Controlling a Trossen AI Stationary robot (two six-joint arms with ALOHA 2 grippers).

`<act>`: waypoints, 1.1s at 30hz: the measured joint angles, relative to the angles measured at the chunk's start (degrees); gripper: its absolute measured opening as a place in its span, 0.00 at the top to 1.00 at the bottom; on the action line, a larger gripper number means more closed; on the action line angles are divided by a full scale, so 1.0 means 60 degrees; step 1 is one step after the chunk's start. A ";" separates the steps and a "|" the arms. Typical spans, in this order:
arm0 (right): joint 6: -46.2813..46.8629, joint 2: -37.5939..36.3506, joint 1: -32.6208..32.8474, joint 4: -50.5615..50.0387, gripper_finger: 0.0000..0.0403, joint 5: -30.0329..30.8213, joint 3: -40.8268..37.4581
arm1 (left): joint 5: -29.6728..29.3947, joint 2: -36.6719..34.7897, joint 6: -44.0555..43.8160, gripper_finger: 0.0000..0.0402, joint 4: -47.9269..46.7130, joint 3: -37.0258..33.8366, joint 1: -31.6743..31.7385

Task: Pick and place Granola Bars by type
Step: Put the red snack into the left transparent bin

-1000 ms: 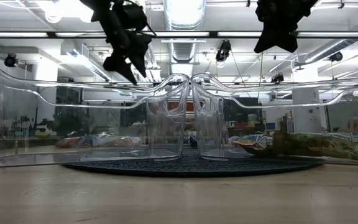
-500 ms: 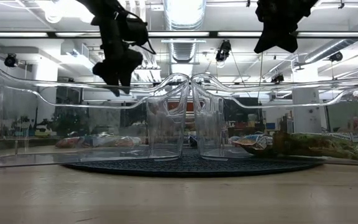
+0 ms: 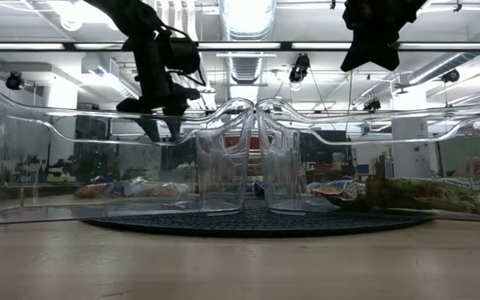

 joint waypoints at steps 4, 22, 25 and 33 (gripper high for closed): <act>-0.0001 0.0000 0.0004 -0.0002 0.98 0.0179 0.0000 | 0.0230 0.0210 -0.0337 0.42 0.0576 -0.0257 -0.0033; 0.0178 0.0000 0.0004 -0.0012 0.98 0.0198 0.0000 | 0.0442 0.1580 -0.1147 0.42 0.1286 -0.0389 -0.0196; 0.0190 0.0000 0.0000 -0.0013 0.98 0.0197 0.0000 | 0.0398 0.1721 -0.1268 0.42 0.1481 -0.0386 -0.0202; 0.0255 -0.0004 0.0000 -0.0020 0.98 0.0190 0.0000 | 0.0294 0.2272 -0.1586 0.42 0.1914 -0.0386 -0.0205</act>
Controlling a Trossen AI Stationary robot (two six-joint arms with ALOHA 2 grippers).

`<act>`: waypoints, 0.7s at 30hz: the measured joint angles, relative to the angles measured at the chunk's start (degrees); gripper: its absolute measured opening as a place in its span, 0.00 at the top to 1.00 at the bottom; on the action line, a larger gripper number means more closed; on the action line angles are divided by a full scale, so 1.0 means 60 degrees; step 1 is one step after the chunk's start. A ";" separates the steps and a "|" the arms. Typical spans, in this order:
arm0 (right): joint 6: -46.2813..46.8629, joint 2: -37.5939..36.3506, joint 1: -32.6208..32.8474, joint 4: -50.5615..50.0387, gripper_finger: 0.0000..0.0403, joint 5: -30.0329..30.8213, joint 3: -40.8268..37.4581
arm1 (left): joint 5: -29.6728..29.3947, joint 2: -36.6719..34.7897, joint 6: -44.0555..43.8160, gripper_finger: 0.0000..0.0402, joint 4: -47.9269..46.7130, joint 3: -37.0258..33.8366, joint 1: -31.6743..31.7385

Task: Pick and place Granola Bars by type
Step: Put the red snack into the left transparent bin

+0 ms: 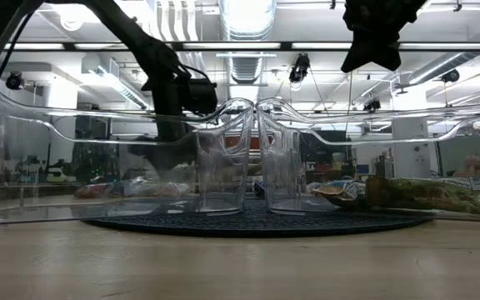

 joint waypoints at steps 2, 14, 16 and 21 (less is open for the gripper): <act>0.0004 0.0000 0.0000 -0.0001 0.98 -0.0006 0.0000 | -0.0057 0.0095 -0.0086 0.42 0.0096 0.0000 0.0000; 0.0186 0.0000 0.0000 -0.0015 0.98 -0.0012 0.0000 | 0.0047 0.0053 -0.0120 0.42 0.0185 -0.0011 0.0062; 0.0189 0.0000 0.0000 -0.0015 0.98 -0.0012 0.0000 | 0.0047 0.0073 -0.0120 0.42 0.0193 -0.0017 0.0082; 0.0251 0.0000 0.0007 -0.0015 0.98 -0.0013 0.0000 | -0.0116 0.0088 -0.0198 0.42 0.0252 -0.0197 0.0107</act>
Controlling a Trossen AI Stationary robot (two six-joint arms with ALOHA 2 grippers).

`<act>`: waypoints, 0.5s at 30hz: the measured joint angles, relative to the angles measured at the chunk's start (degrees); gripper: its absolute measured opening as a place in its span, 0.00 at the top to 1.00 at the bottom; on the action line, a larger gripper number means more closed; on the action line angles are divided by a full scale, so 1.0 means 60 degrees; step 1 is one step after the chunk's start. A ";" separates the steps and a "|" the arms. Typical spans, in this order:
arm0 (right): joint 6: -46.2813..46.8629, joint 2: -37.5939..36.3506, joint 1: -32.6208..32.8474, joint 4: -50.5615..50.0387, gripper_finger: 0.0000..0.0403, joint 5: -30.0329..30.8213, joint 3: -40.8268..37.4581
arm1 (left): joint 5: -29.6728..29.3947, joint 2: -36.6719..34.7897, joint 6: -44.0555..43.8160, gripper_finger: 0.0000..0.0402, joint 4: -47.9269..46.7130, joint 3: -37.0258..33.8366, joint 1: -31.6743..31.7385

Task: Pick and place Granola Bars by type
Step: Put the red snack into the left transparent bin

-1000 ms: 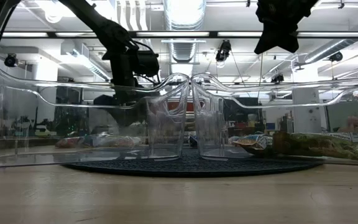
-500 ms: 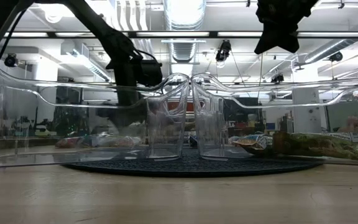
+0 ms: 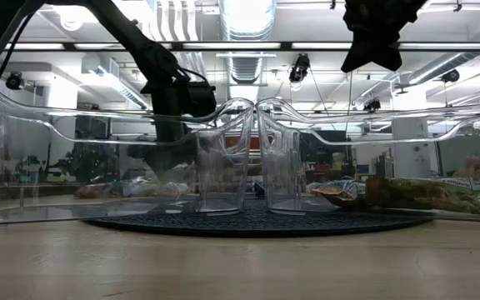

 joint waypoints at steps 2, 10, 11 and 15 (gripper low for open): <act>0.0004 0.0000 0.0000 0.0004 0.98 0.0001 0.0000 | -0.0041 0.0000 -0.0124 0.42 0.0072 -0.0165 0.0016; 0.0007 -0.0004 0.0000 0.0023 0.98 0.0000 0.0000 | -0.0059 -0.0035 -0.0374 0.42 0.0511 -0.0785 0.0014; 0.0007 -0.0001 0.0000 0.0029 0.98 0.0001 0.0000 | -0.0068 -0.0044 -0.0367 0.42 0.0506 -0.0796 0.0014; 0.0103 0.0000 0.0000 0.0033 0.98 0.0001 0.0000 | -0.0122 -0.0058 -0.0364 0.42 0.0439 -0.0785 0.0014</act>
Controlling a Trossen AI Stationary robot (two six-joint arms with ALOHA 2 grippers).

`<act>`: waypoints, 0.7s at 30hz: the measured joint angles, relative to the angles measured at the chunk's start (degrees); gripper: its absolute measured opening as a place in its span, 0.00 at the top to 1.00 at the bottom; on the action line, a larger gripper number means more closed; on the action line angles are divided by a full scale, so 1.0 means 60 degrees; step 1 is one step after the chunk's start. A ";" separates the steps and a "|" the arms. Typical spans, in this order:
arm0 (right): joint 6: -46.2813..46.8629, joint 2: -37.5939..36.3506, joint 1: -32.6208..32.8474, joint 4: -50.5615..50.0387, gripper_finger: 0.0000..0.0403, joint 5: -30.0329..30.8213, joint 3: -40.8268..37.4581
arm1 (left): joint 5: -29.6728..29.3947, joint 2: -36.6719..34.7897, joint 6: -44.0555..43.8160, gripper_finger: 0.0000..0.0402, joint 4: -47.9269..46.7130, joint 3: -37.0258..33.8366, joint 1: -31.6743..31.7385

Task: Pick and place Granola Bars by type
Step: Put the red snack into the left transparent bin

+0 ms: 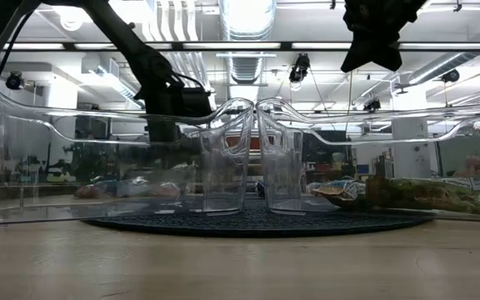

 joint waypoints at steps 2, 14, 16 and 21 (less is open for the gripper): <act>0.0038 -0.0004 0.0000 0.0000 0.98 0.0000 0.0000 | -0.0024 0.0000 -0.0005 0.42 -0.0098 0.0026 0.0000; 0.0047 -0.0004 0.0000 0.0018 0.98 0.0000 0.0000 | -0.0258 0.0011 0.0153 0.48 -0.0495 0.0079 0.0004; 0.0047 -0.0004 -0.0004 0.0018 0.98 0.0000 0.0000 | -0.0258 0.0011 0.0157 0.48 -0.0491 0.0079 0.0004; 0.0047 -0.0004 -0.0004 0.0018 0.98 0.0000 0.0000 | -0.0268 0.0011 0.0157 0.51 -0.0495 0.0079 0.0005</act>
